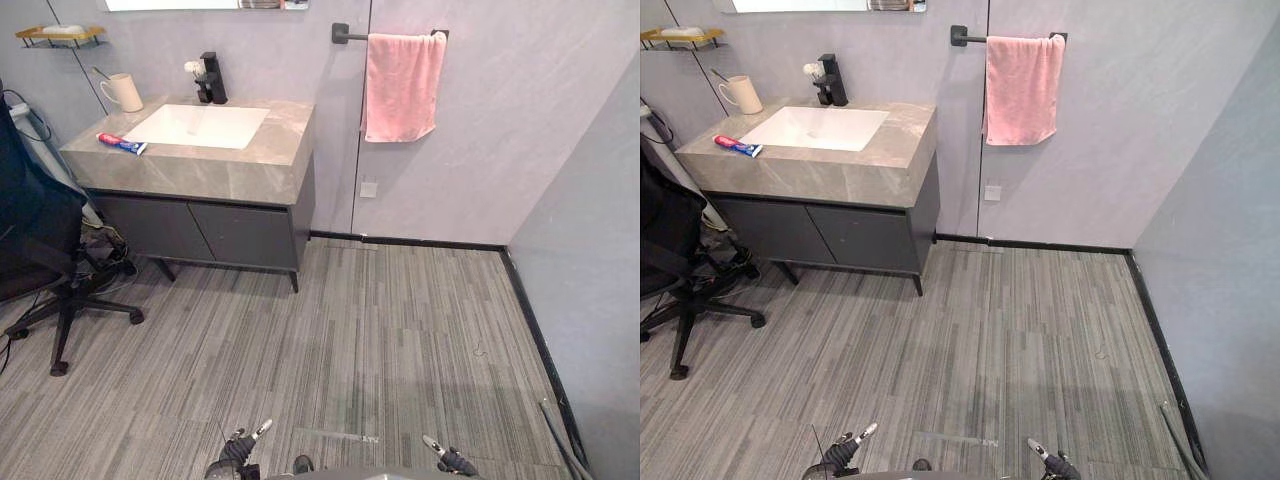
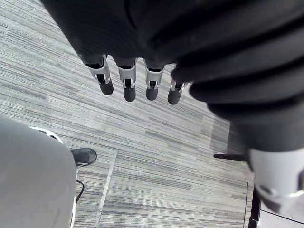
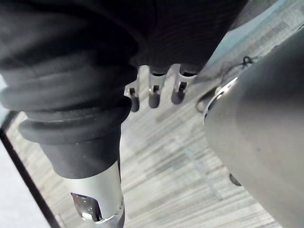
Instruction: Pick up the laundry basket with both hands and put the clothes into the washing machine.
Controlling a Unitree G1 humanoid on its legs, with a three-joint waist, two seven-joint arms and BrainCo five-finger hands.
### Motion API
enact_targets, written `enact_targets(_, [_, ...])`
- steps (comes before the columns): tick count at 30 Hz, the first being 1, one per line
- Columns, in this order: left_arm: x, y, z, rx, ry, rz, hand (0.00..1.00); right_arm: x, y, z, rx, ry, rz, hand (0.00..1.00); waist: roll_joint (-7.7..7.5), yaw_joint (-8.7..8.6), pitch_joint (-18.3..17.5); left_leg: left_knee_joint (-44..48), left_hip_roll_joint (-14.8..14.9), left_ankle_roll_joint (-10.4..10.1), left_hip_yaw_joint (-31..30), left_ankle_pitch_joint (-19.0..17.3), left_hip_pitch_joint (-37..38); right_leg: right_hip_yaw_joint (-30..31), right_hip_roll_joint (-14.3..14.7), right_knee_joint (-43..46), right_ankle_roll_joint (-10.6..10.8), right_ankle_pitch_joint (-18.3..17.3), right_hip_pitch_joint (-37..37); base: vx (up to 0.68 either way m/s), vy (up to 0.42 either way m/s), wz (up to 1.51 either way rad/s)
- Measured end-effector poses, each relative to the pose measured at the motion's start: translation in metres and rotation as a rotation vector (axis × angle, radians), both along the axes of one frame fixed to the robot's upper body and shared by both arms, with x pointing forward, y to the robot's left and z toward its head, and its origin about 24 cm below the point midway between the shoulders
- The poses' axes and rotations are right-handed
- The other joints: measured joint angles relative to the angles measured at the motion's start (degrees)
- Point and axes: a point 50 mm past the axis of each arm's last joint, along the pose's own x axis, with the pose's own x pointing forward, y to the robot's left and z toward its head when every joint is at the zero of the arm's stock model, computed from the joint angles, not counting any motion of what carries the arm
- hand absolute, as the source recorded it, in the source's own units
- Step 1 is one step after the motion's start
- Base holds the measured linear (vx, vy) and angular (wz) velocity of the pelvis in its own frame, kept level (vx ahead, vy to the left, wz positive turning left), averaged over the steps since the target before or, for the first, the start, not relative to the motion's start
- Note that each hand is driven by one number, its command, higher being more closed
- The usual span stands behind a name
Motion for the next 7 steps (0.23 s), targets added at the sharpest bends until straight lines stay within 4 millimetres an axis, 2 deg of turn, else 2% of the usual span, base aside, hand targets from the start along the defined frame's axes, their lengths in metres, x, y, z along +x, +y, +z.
enact_targets(7, [-0.0042,0.0064,-0.0004,-0.045,-0.013,0.143,0.0,-0.0012,0.0049,-0.002,0.011,0.024,0.024,0.0,-0.39,0.06,0.17,0.0,-0.06,0.02,0.02,0.0,-0.27,-0.4,0.44,-1.54,-0.33,0.29,0.49,0.05,-0.035,-0.02])
